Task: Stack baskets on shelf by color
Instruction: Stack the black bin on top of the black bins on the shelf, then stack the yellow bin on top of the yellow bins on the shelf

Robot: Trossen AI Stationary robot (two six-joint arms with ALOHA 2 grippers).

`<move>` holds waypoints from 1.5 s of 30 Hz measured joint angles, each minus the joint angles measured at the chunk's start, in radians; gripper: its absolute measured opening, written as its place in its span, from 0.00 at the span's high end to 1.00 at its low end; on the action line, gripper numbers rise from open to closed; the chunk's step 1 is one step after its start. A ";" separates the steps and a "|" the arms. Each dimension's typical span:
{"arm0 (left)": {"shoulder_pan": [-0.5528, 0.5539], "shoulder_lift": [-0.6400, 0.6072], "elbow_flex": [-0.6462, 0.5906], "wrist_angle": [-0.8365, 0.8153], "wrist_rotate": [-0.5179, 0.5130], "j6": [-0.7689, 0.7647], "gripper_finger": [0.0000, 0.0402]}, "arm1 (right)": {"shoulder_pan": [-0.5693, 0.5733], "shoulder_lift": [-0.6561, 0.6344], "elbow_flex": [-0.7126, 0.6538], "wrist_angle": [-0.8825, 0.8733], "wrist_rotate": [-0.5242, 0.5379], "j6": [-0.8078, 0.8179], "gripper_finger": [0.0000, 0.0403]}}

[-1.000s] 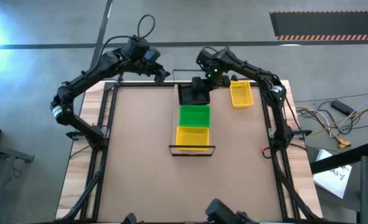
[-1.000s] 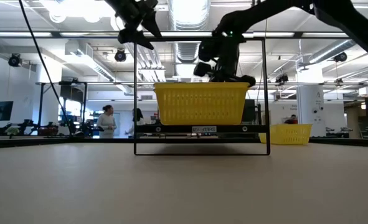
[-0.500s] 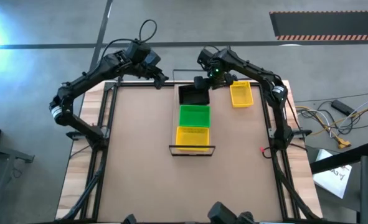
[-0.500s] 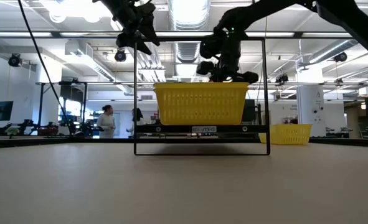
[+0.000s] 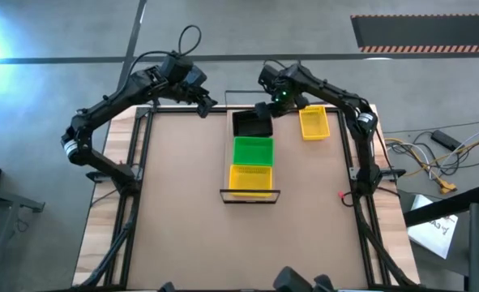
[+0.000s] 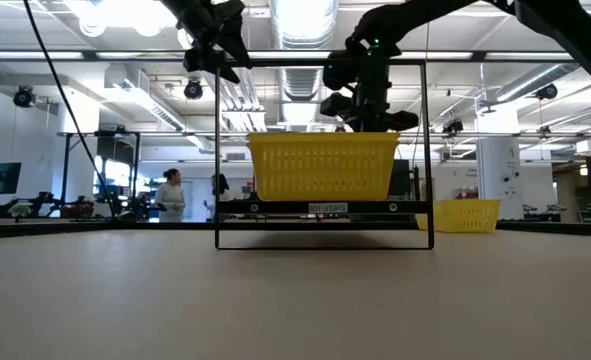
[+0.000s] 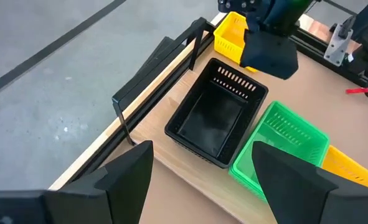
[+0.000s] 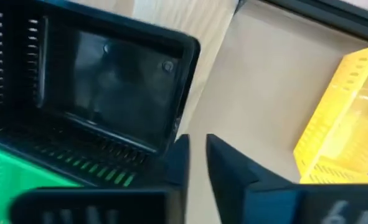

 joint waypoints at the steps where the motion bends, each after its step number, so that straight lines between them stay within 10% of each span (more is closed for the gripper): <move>1: 0.000 0.000 -0.001 0.000 0.000 -0.001 0.36 | 0.000 -0.002 0.000 0.002 -0.003 -0.009 0.93; 24: -0.006 0.000 -0.008 0.038 -0.024 -0.135 0.36 | -0.012 -0.131 -0.118 0.095 -0.027 -0.259 0.98; 34: -0.041 0.000 -0.009 0.022 -0.023 -0.159 0.36 | -0.194 -0.364 -0.498 0.074 0.107 -0.346 0.86; 45: -0.071 0.000 -0.025 0.028 0.103 -0.157 0.36 | -0.350 -0.266 -0.551 0.412 0.152 -1.003 0.63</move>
